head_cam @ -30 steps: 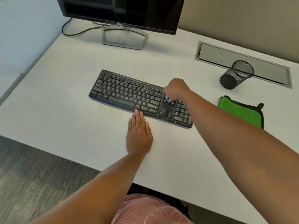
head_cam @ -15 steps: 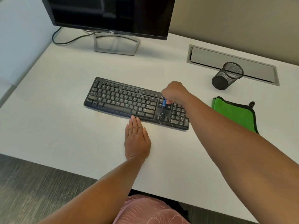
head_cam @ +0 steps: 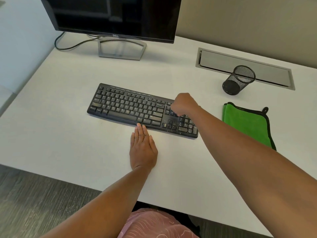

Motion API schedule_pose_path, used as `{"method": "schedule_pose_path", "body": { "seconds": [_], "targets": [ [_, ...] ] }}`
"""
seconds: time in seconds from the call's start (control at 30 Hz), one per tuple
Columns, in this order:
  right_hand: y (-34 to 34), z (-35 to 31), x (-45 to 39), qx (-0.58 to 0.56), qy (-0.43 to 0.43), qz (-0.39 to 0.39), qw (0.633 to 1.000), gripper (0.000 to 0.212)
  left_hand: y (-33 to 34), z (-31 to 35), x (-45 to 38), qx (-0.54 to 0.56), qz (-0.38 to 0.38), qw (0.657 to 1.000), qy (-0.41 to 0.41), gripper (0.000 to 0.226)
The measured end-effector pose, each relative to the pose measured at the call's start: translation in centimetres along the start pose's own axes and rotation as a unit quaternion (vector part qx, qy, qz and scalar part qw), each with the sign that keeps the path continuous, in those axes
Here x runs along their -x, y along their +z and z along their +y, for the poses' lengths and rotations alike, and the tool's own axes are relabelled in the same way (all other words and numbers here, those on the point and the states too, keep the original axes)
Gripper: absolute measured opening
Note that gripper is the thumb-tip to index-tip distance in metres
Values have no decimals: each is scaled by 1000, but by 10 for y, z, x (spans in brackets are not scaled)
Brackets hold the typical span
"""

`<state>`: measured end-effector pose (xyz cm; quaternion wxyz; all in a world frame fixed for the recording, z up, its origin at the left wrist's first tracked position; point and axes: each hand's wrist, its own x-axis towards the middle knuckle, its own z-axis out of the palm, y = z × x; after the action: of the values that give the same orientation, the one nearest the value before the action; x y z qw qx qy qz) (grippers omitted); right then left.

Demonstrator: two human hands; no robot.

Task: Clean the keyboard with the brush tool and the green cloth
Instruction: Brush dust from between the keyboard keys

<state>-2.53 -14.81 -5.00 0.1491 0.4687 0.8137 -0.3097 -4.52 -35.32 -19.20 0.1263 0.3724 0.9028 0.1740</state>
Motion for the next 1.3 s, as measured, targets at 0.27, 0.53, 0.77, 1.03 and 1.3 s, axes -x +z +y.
{"method": "schedule_pose_path", "body": {
  "seconds": [0.27,0.53,0.77,1.03,1.3],
  "targets": [
    [5,-4,4,30,-36,-29,998,33,0,1,0,-5,-1,1000,0,58],
    [11,0,9,-41,-78,-14,996,22,-1,2,1,-10,1,1000,-1,56],
    [15,0,18,-10,-96,-116,989,18,-3,2,1,-10,-1,1000,-3,55],
    [32,4,0,-163,-5,92,982,9,-2,3,1,-14,1,1000,-1,61],
    [8,-12,13,216,-159,-93,959,32,0,1,0,-13,1,1000,2,60]
  ]
}}
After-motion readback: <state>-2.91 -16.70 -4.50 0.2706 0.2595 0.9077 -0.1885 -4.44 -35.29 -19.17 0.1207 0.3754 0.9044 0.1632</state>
